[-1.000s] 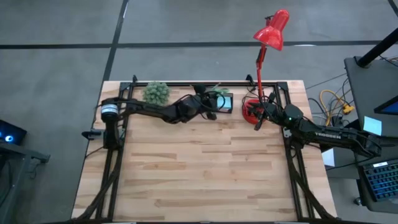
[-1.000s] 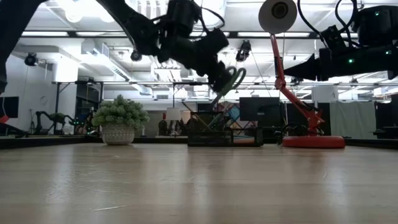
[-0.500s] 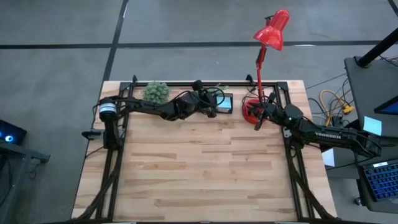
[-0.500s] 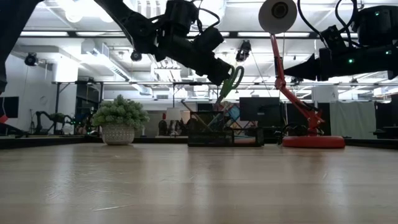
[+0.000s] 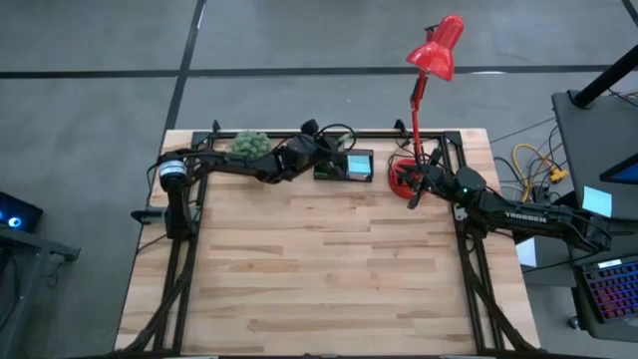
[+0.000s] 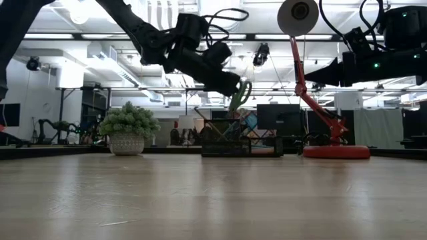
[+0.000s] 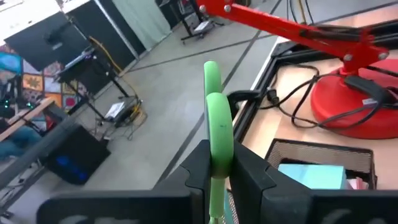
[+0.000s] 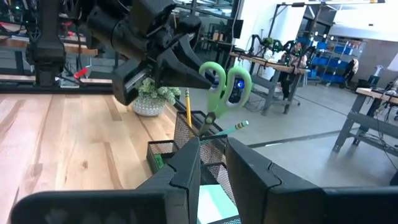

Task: Pick and place office supplies into organizer
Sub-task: Put the green scissors into the desk organizer, then return to Home Position

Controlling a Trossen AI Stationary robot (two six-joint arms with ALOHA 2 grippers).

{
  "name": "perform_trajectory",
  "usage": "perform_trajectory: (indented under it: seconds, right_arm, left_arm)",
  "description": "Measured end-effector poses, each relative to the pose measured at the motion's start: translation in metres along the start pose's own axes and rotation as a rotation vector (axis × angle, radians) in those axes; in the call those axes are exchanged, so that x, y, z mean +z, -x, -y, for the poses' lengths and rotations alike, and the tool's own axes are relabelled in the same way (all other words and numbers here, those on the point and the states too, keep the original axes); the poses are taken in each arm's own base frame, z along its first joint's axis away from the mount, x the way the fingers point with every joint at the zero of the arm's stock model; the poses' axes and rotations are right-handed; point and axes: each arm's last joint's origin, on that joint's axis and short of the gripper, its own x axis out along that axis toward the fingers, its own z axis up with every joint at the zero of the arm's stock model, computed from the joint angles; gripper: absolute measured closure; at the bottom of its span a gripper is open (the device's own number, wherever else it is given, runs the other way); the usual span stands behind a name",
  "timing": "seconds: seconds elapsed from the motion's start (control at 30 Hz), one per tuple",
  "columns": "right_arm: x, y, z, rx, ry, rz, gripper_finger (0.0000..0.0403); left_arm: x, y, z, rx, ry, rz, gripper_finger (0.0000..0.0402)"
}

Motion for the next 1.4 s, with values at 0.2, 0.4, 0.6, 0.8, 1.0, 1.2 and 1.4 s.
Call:
perform_trajectory:
  seconds: [0.2, 0.4, 0.6, 0.8, 1.0, 1.2, 1.4]
  right_arm:
    - [0.0, 0.0, 0.0, 0.0, 0.001, 0.0, 0.0335]
    - [0.0, 0.0, 0.0, 0.0, 0.004, 0.0, 0.0335]
    - [0.0, 0.0, 0.0, 0.0, 0.003, 0.0, 0.0335]
    - [0.0, 0.0, 0.0, 0.0, 0.0, 0.0, 0.0335]
    - [0.0, 0.0, 0.0, 0.0, 0.0, 0.0, 0.0335]
    - [0.0, 0.0, 0.0, 0.0, 0.001, 0.0, 0.0335]
    - [0.0, 0.0, 0.0, 0.0, 0.001, 0.002, 0.0335]
  left_arm:
    - [-0.009, -0.002, -0.002, -0.013, 0.038, -0.071, 0.0379]
    - [-0.014, -0.002, -0.004, -0.016, 0.057, -0.114, 0.0379]
    - [-0.016, -0.004, -0.008, -0.007, 0.119, -0.118, 0.0365]
    - [-0.016, -0.004, -0.009, -0.003, 0.12, -0.119, 0.0327]
    - [-0.016, -0.004, -0.008, -0.008, 0.12, -0.117, 0.0304]
    - [-0.01, -0.001, -0.008, -0.112, 0.13, -0.072, 0.0297]
    - [-0.001, 0.005, -0.013, -0.151, 0.136, -0.05, 0.0296]
